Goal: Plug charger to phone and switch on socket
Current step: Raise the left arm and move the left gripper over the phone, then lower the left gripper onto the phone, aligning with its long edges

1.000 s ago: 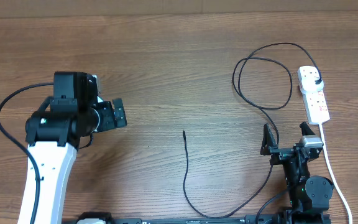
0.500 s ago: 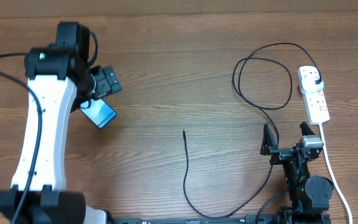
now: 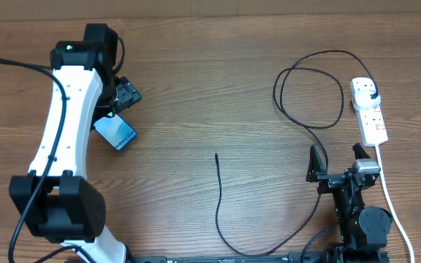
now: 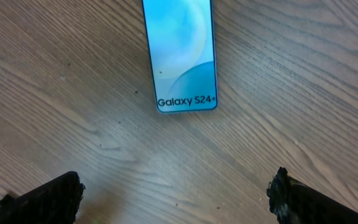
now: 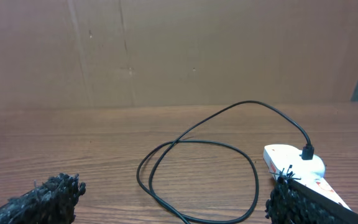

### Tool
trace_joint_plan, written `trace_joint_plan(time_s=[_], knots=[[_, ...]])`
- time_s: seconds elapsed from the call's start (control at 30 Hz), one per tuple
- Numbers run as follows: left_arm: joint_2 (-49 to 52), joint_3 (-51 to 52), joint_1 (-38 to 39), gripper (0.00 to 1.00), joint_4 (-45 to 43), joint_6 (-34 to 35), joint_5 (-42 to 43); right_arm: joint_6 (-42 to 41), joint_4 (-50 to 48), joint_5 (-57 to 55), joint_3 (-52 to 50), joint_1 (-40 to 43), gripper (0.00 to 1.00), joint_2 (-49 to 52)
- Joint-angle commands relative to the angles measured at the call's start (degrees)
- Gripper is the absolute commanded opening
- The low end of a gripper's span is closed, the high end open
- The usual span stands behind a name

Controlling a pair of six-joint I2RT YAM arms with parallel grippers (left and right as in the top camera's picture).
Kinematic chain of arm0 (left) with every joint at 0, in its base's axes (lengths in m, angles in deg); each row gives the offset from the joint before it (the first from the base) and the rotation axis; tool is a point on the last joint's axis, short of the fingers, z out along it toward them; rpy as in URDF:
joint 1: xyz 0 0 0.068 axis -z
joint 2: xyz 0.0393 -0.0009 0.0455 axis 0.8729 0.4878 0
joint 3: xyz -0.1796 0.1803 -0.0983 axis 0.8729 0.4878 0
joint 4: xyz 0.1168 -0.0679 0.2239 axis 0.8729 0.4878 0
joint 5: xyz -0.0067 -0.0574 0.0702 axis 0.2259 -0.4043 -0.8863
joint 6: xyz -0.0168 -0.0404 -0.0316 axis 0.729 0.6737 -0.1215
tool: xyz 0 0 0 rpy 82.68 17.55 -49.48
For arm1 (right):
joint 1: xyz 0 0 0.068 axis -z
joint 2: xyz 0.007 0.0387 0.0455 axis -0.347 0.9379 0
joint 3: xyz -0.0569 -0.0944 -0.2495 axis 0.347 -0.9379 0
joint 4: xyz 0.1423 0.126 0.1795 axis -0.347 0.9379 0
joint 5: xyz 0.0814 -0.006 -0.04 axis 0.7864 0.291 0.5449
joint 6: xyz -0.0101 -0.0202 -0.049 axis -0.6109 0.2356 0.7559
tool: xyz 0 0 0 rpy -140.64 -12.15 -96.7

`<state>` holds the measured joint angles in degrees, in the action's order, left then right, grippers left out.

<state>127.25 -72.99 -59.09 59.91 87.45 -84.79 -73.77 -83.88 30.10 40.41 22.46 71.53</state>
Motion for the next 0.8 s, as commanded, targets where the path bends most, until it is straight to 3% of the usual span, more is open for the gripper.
trace_joint_plan(time_s=[0.0, 0.77], knots=[[3.08, -1.49, -0.74, 1.00, -0.35, 1.81, -1.99, 0.09, -0.26, -0.50, -0.61, -0.33, 1.00, -0.42], [12.44, -1.38, -2.86, 1.00, -7.69, -0.37, -0.66, 0.09, -0.26, -0.50, -0.61, -0.33, 1.00, -0.42]])
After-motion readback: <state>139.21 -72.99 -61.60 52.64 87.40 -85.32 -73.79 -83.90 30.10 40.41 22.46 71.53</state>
